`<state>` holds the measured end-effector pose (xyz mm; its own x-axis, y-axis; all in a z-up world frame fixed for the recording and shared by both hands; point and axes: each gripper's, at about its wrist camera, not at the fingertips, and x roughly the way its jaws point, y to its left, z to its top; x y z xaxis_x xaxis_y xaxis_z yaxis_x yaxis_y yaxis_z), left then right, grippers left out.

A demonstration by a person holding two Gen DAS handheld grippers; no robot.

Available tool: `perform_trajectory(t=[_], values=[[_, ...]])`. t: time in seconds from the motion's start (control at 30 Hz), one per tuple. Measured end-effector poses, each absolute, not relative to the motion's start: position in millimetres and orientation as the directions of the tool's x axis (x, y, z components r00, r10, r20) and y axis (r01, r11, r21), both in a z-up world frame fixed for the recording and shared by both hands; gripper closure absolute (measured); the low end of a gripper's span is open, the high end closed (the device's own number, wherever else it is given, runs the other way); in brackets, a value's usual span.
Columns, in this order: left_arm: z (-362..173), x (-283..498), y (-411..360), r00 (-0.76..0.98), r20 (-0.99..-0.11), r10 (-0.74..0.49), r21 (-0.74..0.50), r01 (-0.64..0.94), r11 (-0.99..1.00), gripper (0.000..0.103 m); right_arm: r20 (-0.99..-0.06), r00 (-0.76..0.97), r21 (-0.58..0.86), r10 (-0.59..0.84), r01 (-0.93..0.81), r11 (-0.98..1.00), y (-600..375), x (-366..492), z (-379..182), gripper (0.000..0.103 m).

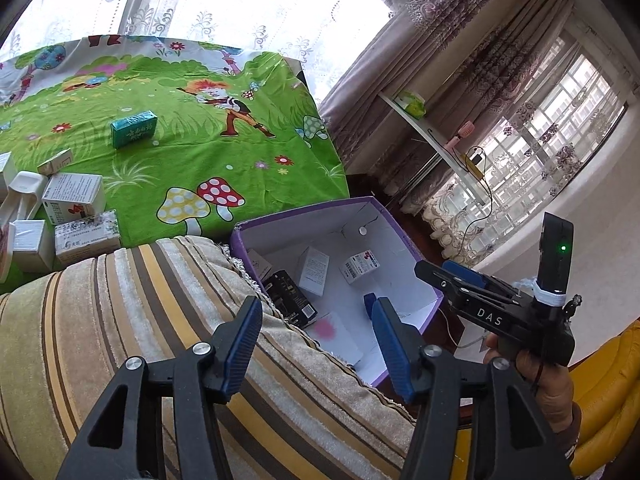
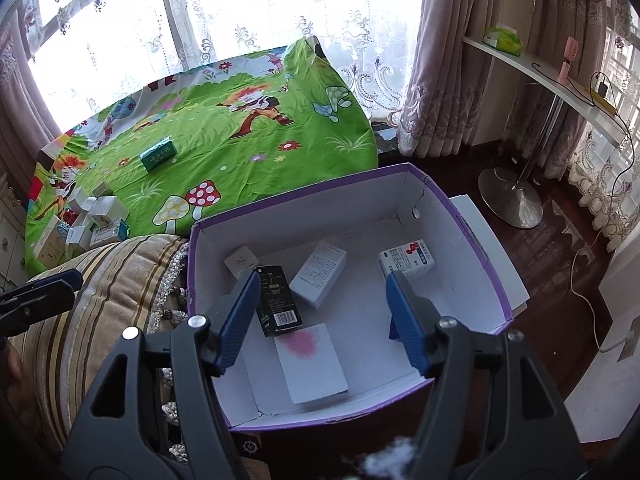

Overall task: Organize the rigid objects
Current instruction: 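Open both grippers to drop the DORMI box and navy box inside, then move both tools back over the bedspread toward the remaining items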

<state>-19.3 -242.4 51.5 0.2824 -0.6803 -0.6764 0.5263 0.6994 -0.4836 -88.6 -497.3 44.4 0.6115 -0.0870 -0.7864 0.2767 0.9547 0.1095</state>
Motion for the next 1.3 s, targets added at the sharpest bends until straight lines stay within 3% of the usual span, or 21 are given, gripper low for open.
perform_trajectory(t=[0.4, 0.77, 1.3], values=[[64, -24, -210, 0.422, -0.751, -0.507, -0.26, 0.517, 0.815, 0.038, -0.789, 0.614, 0.107, -0.037, 0.197, 0.975, -468, -78, 49, 0.029], [57, -15, -118, 0.529, -0.765, -0.368, -0.219, 0.324, 0.92, 0.038, -0.791, 0.611, 0.101, 0.029, 0.082, 0.992, -425, -64, 55, 0.022], [45, 12, -12, 0.534, -0.793, -0.292, -0.223, 0.191, 0.956, 0.038, -0.809, 0.575, 0.113, 0.123, -0.053, 0.992, -376, -37, 52, 0.022]])
